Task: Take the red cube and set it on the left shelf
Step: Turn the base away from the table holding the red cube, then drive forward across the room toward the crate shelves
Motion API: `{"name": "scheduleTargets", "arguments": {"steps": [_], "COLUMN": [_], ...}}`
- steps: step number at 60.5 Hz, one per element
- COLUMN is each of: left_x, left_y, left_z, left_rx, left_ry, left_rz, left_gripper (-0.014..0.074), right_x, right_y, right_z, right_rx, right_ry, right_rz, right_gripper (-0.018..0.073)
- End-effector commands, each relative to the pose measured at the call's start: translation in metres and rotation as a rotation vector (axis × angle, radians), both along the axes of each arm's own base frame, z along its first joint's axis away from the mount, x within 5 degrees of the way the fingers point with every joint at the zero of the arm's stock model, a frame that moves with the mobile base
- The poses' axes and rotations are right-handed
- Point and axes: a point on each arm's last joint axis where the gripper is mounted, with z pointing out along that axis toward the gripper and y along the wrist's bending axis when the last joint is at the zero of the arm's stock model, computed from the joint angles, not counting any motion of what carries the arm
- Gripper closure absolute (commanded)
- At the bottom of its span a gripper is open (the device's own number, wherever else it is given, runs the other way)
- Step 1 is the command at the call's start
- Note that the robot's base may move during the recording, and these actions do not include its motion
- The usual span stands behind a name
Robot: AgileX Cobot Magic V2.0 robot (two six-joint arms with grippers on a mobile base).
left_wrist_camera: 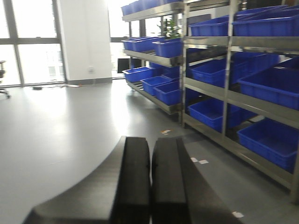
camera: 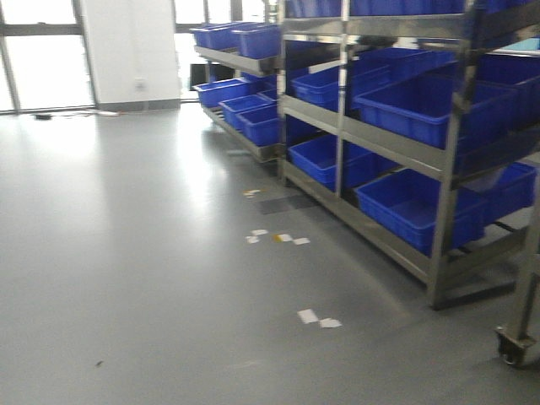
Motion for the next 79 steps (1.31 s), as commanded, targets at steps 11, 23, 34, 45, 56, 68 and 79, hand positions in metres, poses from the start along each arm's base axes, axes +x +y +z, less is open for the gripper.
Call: {"name": "scheduleTargets", "arguments": {"steps": [11, 23, 34, 45, 56, 68, 79], "left_x": [-0.0009, -0.0009, -0.0009, -0.0009, -0.0009, -0.0009, -0.0009], "left_y": [0.0000, 0.0000, 0.0000, 0.0000, 0.0000, 0.0000, 0.0000], "left_z": [0.0000, 0.0000, 0.0000, 0.0000, 0.0000, 0.0000, 0.0000], "left_rx": [-0.004, -0.004, -0.004, -0.004, -0.004, -0.004, -0.004], "left_ry": [-0.073, -0.073, -0.073, -0.073, -0.073, -0.073, -0.073], "left_rz": [0.000, 0.000, 0.000, 0.000, 0.000, 0.000, 0.000], "left_gripper": [0.0495, 0.0495, 0.0495, 0.0495, 0.0495, 0.0495, 0.0495], "right_x": [0.0001, 0.0001, 0.0001, 0.0001, 0.0001, 0.0001, 0.0001], "right_y": [-0.0015, -0.0015, -0.0015, -0.0015, -0.0015, -0.0015, -0.0015], "right_z": [0.0157, 0.0157, 0.0157, 0.0157, 0.0157, 0.0157, 0.0157], "right_rx": [0.021, 0.021, 0.020, 0.020, 0.020, 0.020, 0.020], "right_ry": [-0.108, -0.108, -0.107, -0.107, -0.107, -0.107, -0.107], "right_rz": [-0.016, -0.016, -0.016, -0.016, -0.016, -0.016, -0.016], "right_gripper": [0.0529, 0.0529, 0.0529, 0.0529, 0.0529, 0.0529, 0.0529]}}
